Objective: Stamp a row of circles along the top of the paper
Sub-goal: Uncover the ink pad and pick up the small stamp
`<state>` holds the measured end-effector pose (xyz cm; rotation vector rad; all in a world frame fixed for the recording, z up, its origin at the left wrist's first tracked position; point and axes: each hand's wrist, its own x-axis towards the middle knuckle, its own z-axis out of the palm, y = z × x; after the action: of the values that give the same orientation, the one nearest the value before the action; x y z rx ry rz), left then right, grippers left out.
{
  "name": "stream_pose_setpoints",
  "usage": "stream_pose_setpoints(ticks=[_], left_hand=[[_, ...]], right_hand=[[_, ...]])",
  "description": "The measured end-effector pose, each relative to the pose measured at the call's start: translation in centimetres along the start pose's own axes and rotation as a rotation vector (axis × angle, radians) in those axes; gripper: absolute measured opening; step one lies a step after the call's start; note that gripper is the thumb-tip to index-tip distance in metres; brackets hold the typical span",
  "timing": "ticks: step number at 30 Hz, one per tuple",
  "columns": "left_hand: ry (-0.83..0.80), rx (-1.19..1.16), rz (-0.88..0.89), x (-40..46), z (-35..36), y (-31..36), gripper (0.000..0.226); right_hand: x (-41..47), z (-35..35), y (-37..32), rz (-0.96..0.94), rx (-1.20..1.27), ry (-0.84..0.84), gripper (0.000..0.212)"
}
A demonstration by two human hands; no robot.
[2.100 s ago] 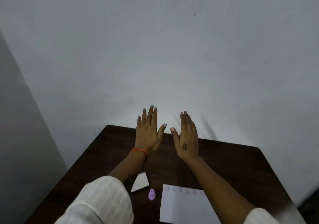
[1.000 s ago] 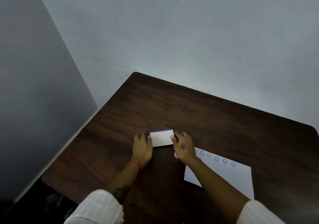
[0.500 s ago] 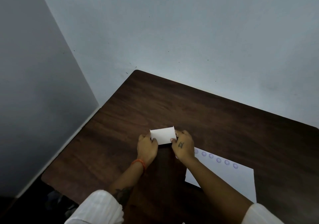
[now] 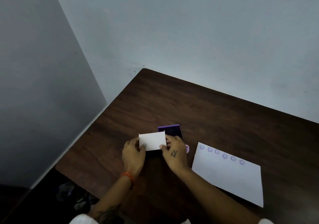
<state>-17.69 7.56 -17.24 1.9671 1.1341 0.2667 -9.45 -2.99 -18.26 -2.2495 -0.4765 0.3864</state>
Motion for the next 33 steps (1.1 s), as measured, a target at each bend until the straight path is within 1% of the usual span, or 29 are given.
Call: stream_pose_setpoints(ticks=[7,13,17,19,22,25,27,30,33], left_hand=[[-0.045,0.033,-0.035,-0.9,0.0,-2.3,0.039],[-0.057,0.061,-0.06,-0.6,0.6,-2.7,0.043],[-0.068,0.097,-0.074,-0.7,0.7,-2.5,0.052],[-0.053,0.152,-0.044,-0.8,0.7,-2.0,0.057],[-0.039,0.178,0.104,-1.1,1.1,-0.4,0.061],[-0.083,0.106,0.288,-1.4,2.2,1.5,0.066],[-0.12,0.041,0.394,-1.8,3.1,2.8,0.064],[-0.234,0.006,0.43,-2.3,4.7,4.1,0.065],[-0.346,0.044,0.423,-2.7,6.4,4.5,0.064]], right_hand=[[-1.5,1.4,0.8,0.043,-0.011,-0.114,0.043],[-1.7,1.8,1.2,0.052,-0.047,-0.178,0.051],[-1.4,1.5,1.2,0.054,-0.078,-0.215,0.055],[-1.3,1.1,1.1,0.071,-0.06,-0.22,0.056],[-1.1,-0.1,0.8,0.048,0.031,-0.135,0.06],[-0.9,-1.8,0.4,-0.024,0.075,0.011,0.058],[-0.6,-3.0,0.7,-0.038,0.08,0.104,0.056],[-0.7,-4.6,1.6,-0.022,0.096,0.189,0.054],[-0.8,-5.7,3.0,0.045,0.097,0.178,0.048]])
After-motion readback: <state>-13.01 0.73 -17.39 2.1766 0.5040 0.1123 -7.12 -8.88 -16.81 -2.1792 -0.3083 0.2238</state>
